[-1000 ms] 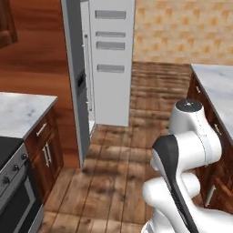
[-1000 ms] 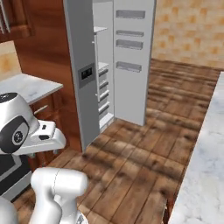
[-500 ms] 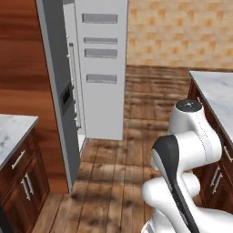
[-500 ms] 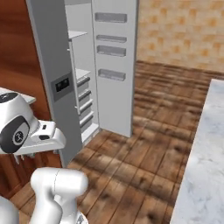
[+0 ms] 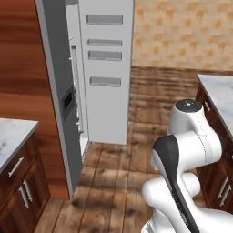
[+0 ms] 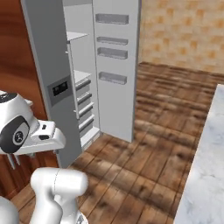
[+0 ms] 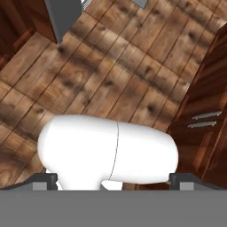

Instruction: Open the fridge, grab two sodas, and place both sodas inside the bowl with ice on the dining counter.

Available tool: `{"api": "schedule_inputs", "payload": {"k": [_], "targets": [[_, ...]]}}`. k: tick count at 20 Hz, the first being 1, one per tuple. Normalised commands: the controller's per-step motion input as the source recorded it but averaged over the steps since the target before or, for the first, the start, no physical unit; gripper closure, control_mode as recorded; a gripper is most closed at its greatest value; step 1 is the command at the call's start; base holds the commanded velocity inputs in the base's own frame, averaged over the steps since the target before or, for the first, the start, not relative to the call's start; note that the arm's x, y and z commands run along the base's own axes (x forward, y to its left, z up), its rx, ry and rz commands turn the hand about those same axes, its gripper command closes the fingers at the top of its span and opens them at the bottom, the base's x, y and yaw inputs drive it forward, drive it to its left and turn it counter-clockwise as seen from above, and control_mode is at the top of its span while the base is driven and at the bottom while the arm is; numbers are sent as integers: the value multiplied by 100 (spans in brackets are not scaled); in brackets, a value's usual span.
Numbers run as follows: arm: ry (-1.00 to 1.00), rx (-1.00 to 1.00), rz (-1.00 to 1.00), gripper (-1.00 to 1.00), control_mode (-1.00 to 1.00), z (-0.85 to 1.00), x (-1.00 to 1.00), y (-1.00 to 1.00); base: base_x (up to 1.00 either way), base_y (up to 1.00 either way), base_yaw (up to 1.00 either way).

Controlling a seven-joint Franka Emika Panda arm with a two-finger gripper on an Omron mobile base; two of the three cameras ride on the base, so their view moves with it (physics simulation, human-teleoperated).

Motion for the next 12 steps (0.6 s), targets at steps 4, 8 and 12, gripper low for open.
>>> {"api": "schedule_inputs", "payload": {"k": [4,8,12], "targets": [[0,0,0,-100,100,0,0,0,77,0,28],[0,0,0,-100,100,0,0,0,86,-5,29],[0,0,0,-100,100,0,0,0,74,-5,29]]}}
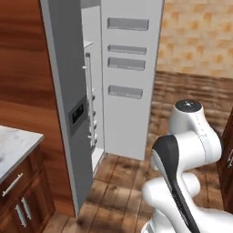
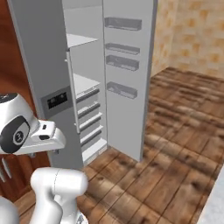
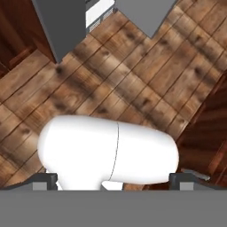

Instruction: Open the fridge, grab two sodas, and place both sodas inside the bowl with ice on the dining counter.

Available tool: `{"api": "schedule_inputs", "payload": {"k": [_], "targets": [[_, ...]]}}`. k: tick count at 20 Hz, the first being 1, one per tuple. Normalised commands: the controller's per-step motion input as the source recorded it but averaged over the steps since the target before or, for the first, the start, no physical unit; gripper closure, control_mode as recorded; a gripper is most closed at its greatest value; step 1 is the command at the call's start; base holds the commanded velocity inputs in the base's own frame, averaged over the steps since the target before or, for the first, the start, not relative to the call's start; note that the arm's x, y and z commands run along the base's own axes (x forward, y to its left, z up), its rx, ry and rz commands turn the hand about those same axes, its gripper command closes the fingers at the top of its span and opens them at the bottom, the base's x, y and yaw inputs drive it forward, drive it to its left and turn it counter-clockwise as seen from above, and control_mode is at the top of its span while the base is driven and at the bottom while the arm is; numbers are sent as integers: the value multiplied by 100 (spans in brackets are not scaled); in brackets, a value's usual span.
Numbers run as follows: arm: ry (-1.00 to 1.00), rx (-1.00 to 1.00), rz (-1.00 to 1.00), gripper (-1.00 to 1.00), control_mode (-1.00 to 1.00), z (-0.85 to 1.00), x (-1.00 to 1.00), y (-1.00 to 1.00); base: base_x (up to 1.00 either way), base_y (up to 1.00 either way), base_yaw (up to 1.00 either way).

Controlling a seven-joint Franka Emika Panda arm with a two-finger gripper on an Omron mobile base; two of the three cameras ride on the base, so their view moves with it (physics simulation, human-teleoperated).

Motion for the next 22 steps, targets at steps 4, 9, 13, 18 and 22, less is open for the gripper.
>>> {"api": "schedule_inputs", "payload": {"k": [4,9,13,18,22], "targets": [[0,0,0,-100,100,0,0,0,60,-5,33],[0,0,0,-100,100,0,0,0,48,-15,41],[0,0,0,-100,100,0,0,0,46,-28,45],[0,0,0,-100,100,0,0,0,64,-23,45],[0,0,0,-100,100,0,0,0,63,-10,44]]}}
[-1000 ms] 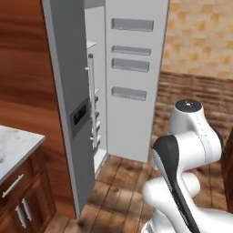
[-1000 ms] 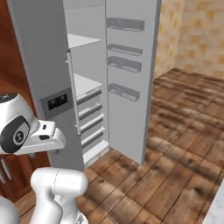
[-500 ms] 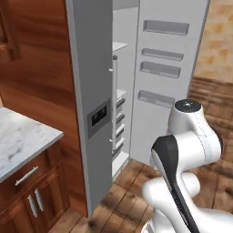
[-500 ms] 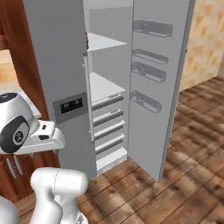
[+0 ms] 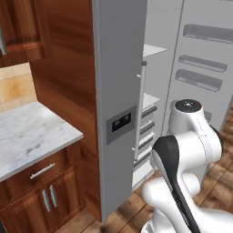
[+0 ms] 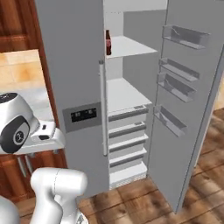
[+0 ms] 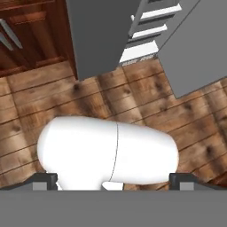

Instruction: Open the fridge, grab two sodas, and place both sodas inside the bowl with ice on the dining counter.

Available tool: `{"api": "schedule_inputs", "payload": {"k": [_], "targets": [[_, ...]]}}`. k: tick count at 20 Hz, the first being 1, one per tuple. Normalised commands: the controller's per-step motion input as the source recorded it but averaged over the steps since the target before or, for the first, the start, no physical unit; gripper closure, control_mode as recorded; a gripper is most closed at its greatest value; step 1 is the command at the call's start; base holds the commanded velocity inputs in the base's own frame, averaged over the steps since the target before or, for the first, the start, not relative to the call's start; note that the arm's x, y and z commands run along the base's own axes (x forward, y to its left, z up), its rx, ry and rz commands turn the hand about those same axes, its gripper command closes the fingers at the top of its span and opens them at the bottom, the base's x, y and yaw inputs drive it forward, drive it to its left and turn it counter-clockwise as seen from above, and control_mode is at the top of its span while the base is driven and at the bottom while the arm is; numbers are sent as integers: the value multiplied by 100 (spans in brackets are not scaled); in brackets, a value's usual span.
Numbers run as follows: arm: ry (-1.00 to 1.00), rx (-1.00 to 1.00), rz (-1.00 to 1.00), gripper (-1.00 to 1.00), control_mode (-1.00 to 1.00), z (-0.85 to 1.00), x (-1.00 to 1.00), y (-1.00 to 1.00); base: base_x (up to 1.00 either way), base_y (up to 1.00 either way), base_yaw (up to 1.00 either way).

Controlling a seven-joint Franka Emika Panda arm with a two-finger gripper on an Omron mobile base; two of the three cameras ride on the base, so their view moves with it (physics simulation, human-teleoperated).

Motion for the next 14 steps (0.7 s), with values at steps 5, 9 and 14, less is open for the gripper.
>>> {"api": "schedule_inputs", "payload": {"k": [5,9,14], "targets": [[0,0,0,-100,100,0,0,0,50,-53,41],[0,0,0,-100,100,0,0,0,43,-70,37],[0,0,0,-100,100,0,0,0,53,-68,31]]}}
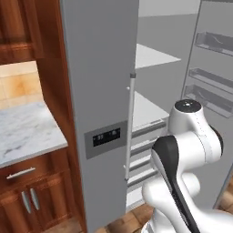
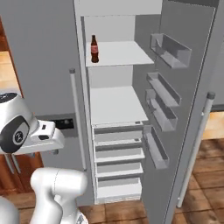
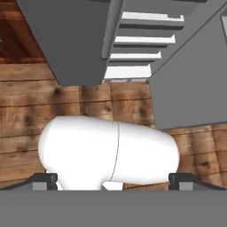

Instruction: Open the fridge, grab two sodas, and place both sodas inside the bowl with ice on the dining counter.

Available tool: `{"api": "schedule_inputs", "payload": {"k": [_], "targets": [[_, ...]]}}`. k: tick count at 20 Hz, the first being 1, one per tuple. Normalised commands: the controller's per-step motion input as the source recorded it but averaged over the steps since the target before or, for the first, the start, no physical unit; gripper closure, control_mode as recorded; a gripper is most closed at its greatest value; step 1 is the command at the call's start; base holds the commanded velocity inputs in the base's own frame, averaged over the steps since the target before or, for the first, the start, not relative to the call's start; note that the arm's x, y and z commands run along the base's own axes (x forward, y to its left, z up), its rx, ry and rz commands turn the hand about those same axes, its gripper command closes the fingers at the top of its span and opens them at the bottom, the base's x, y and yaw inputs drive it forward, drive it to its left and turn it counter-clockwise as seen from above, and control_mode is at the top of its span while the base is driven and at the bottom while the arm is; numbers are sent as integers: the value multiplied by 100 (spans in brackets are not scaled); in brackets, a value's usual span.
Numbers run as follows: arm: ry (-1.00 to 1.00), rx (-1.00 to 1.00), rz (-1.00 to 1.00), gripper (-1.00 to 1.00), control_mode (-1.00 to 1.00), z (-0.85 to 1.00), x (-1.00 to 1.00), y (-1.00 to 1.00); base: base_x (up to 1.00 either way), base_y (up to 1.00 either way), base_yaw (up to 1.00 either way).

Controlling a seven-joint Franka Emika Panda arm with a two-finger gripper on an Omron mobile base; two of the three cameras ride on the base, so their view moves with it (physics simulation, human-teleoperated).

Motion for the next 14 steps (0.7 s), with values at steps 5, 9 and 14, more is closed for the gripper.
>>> {"api": "schedule_inputs", "payload": {"k": [5,9,14], "targets": [[0,0,0,-100,100,0,0,0,40,-55,21],[0,0,0,-100,100,0,0,0,36,-14,5],[0,0,0,-100,100,0,0,0,49,-6,3]]}}
